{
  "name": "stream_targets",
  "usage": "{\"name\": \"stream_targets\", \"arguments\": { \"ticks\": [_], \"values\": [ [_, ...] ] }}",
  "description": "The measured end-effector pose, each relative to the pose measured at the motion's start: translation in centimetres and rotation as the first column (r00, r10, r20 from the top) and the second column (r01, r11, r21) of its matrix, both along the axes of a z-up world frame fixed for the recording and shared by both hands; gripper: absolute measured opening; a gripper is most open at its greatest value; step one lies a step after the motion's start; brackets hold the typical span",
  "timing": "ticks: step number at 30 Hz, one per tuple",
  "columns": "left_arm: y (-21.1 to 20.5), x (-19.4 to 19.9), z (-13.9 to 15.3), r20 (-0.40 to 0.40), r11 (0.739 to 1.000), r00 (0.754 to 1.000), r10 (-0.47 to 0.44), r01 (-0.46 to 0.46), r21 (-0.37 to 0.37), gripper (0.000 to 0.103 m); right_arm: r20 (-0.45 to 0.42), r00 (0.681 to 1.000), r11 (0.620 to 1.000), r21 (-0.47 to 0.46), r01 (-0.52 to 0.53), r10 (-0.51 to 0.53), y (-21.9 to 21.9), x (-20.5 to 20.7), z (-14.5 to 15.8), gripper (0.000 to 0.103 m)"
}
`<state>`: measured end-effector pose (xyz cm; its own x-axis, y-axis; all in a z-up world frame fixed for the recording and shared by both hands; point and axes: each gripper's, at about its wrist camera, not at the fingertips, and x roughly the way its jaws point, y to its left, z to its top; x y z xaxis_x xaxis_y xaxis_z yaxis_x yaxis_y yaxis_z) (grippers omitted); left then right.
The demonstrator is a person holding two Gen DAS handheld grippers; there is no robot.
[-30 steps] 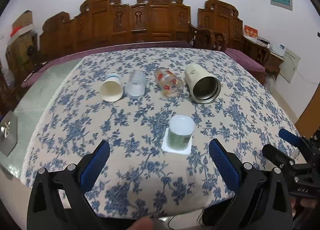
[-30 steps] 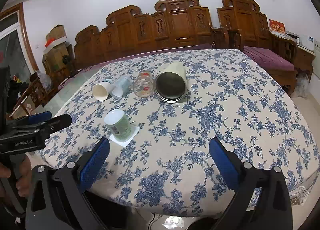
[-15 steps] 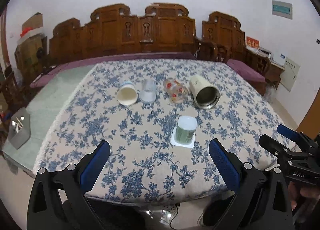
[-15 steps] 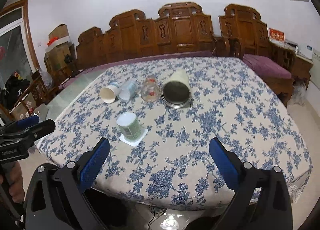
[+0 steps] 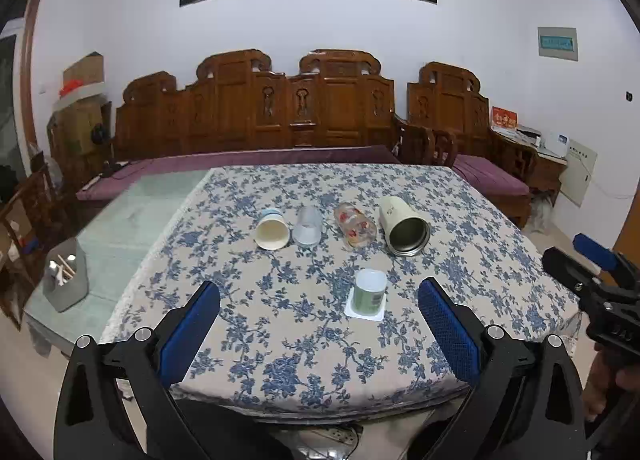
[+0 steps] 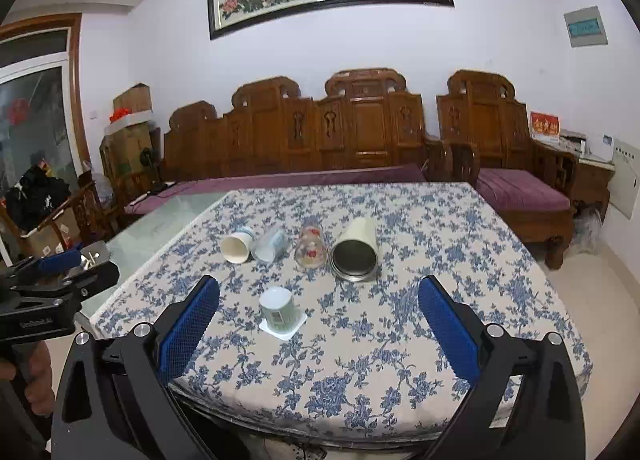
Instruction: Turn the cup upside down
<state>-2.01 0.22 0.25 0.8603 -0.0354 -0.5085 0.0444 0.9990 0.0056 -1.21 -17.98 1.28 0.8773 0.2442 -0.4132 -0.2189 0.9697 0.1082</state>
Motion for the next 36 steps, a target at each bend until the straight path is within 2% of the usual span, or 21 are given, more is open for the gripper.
{"name": "stream_targets", "arguments": {
  "ticks": [36],
  "values": [
    [-0.11, -0.51, 0.4, 0.031, 1.0, 0.999, 0.015, -0.015, -0.003, 0.095, 0.014, 1.0, 1.0, 0.0, 0.001, -0.001, 0.12, -0.17, 0.26, 0.1]
  ]
}}
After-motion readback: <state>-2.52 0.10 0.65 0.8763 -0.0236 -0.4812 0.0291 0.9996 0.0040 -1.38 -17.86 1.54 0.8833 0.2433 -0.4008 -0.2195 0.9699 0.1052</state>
